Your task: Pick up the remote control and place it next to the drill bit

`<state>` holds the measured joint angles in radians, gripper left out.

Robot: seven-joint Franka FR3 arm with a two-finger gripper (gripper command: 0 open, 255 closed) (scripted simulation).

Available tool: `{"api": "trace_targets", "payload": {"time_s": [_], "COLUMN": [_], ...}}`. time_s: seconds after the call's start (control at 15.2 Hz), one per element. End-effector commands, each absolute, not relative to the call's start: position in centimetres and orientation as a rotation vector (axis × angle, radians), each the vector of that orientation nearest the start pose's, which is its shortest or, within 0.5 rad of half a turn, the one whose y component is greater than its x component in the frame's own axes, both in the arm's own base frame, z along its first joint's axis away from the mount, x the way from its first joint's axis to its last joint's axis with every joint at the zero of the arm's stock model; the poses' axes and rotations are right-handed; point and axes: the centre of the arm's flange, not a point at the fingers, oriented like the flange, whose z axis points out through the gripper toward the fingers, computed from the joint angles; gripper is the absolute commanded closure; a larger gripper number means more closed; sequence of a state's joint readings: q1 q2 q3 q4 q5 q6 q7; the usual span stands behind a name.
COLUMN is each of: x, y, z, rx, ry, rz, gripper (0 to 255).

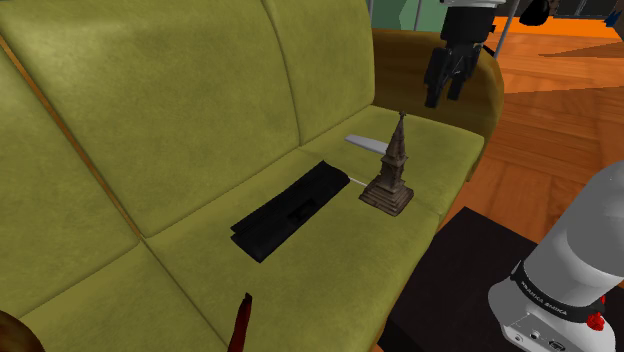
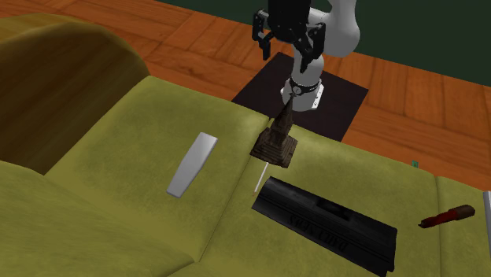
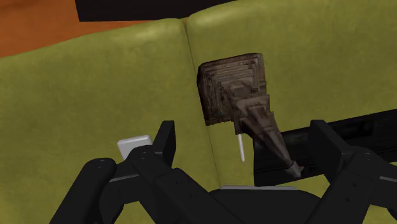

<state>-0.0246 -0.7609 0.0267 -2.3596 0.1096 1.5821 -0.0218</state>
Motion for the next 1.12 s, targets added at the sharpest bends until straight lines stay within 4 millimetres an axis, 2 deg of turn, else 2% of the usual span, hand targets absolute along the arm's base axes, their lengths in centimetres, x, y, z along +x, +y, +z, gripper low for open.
{"api": "trace_targets", "payload": {"time_s": [0.0, 1.06], "x": [31.4, 46.3], "y": [1.5, -5.5], "z": [58.2, 45.4], "rx": [-3.05, -3.098], "ry": [-0.022, -0.182], "rz": [0.024, 0.036], "gripper": [0, 0]}}
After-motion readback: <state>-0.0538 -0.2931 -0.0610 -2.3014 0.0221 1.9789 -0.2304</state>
